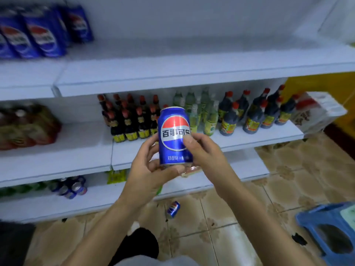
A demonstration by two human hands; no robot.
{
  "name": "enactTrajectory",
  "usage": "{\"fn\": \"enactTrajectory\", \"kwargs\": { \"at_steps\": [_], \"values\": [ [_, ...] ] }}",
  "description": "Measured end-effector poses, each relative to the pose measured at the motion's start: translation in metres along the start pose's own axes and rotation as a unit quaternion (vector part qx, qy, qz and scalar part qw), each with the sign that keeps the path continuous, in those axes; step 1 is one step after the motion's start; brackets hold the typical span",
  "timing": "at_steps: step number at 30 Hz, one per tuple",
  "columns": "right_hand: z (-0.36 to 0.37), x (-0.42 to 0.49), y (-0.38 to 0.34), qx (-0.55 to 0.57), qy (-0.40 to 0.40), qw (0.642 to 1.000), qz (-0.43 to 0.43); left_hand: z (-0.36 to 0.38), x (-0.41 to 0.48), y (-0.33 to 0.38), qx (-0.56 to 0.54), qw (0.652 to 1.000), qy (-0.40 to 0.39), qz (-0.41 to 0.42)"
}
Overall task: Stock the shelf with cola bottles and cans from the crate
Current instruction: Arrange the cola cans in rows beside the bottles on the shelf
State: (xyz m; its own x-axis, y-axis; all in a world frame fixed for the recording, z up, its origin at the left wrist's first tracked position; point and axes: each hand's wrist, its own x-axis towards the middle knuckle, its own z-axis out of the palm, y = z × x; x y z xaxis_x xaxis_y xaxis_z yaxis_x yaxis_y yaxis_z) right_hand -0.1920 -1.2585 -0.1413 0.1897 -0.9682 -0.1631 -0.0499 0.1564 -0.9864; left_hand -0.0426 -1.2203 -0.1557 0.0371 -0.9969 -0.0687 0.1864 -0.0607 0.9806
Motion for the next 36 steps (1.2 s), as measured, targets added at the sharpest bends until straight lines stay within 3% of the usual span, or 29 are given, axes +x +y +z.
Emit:
{"fn": "enactTrajectory", "kwargs": {
  "at_steps": [8, 11, 16, 19, 23, 27, 36],
  "values": [
    [0.046, 0.045, -0.083, -0.087, -0.026, 0.986, -0.140, -0.048, 0.048, 0.060, 0.036, 0.990, 0.000, 0.137],
    [0.072, 0.077, -0.118, -0.124, -0.042, 0.977, -0.170, -0.080, 0.080, 0.093, 0.091, 0.975, 0.010, 0.201],
    [0.134, 0.153, -0.154, -0.109, -0.002, 0.969, -0.222, -0.149, 0.146, 0.144, 0.244, 0.930, 0.033, 0.272],
    [0.174, 0.210, -0.161, -0.125, 0.006, 0.967, -0.221, -0.210, 0.196, 0.160, 0.401, 0.871, 0.082, 0.272],
    [0.224, 0.286, -0.165, -0.161, 0.016, 0.964, -0.211, -0.291, 0.260, 0.177, 0.615, 0.720, 0.173, 0.272],
    [0.261, 0.351, -0.169, -0.180, 0.049, 0.960, -0.209, -0.345, 0.304, 0.186, 0.702, 0.617, 0.177, 0.308],
    [0.296, 0.433, -0.141, -0.203, 0.078, 0.957, -0.190, -0.370, 0.335, 0.182, 0.721, 0.589, 0.174, 0.322]
  ]
}}
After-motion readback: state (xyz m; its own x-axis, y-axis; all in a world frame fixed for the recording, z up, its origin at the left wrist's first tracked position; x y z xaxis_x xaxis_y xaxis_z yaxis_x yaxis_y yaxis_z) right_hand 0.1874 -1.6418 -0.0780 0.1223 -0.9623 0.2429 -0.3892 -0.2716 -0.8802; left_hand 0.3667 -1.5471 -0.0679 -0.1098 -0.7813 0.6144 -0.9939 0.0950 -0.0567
